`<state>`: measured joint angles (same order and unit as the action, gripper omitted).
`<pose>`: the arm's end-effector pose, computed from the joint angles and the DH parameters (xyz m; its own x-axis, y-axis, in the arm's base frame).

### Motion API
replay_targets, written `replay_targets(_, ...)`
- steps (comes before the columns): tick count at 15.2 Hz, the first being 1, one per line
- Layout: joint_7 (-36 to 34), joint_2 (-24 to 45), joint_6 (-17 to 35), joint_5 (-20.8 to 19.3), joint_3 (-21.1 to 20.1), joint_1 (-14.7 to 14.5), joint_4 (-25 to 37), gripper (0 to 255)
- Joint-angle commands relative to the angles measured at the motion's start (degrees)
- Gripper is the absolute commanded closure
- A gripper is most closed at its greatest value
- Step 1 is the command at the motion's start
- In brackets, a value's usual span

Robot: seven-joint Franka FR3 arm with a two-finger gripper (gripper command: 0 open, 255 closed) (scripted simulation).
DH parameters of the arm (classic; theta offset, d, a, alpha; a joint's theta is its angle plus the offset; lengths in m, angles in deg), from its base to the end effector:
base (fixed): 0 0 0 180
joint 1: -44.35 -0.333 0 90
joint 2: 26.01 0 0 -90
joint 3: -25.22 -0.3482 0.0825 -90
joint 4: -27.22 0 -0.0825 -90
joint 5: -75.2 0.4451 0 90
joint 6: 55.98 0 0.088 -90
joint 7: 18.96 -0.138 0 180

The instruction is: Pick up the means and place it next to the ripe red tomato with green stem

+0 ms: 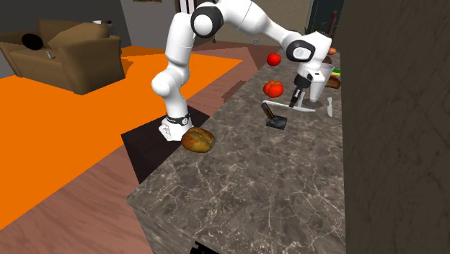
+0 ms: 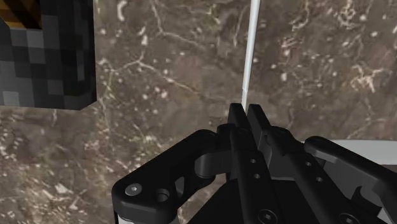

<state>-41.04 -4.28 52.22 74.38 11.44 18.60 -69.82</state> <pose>0.5458 0.4329 0.3390 0.9377 0.2921 -0.1884 0.2964 -0.9550 -0.0052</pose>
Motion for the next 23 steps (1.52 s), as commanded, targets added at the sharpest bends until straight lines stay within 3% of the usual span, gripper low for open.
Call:
replay_targets(1, -0.02, 0.11, 0.49, -0.03, 0.01, -0.02, -0.34, 255)
replay_targets(6, -0.02, 0.11, 0.49, -0.03, 0.01, -0.02, -0.34, 255)
replay_targets(7, -0.02, 0.11, 0.49, -0.03, 0.01, -0.02, -0.34, 0)
replay_targets(12, -0.02, 0.11, 0.49, -0.03, 0.01, -0.02, -0.33, 0)
replay_targets(16, 0.07, -0.40, -6.64, 0.10, -0.04, 0.02, 6.29, 0)
replay_targets(23, 0.07, -0.40, -6.64, 0.10, -0.04, 0.02, 6.29, 0)
